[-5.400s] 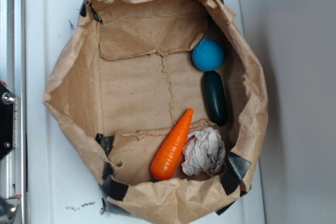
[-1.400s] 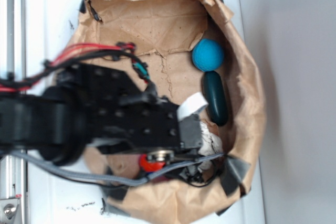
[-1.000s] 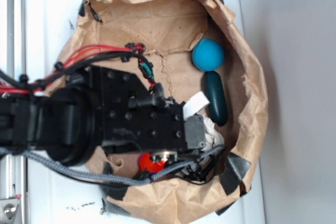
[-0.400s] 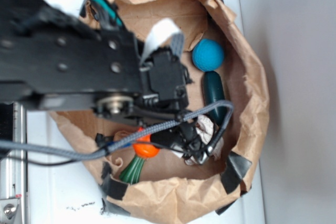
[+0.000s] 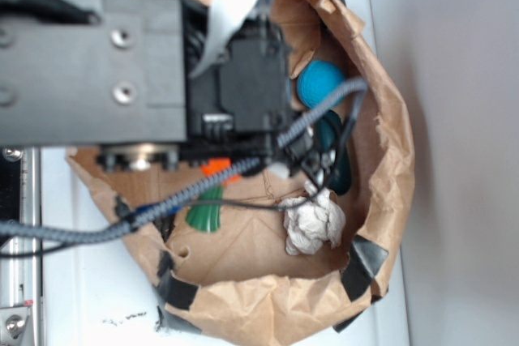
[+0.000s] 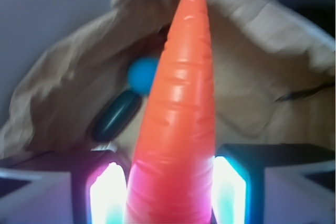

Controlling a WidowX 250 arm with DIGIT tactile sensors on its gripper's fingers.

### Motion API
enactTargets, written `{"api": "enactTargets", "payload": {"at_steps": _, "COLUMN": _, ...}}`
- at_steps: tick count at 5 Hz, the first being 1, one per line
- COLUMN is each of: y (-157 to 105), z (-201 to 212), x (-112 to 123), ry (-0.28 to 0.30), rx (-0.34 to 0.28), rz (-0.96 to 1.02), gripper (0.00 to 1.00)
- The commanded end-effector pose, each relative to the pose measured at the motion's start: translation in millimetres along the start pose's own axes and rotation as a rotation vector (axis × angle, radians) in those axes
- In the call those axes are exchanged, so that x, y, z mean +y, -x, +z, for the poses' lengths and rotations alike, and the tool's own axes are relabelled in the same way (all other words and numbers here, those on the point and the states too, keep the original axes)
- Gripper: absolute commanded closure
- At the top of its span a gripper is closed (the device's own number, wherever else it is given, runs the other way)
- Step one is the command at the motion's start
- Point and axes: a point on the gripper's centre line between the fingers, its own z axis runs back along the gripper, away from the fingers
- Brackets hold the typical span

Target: Grab the carrot.

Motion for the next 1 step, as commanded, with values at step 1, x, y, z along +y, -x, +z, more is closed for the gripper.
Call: {"api": "enactTargets", "payload": {"at_steps": 1, "y": -0.2, "z": 23.4, "x": 2.1, "ry": 0.039, "rx": -0.150, "rz": 0.034, "gripper": 1.00}}
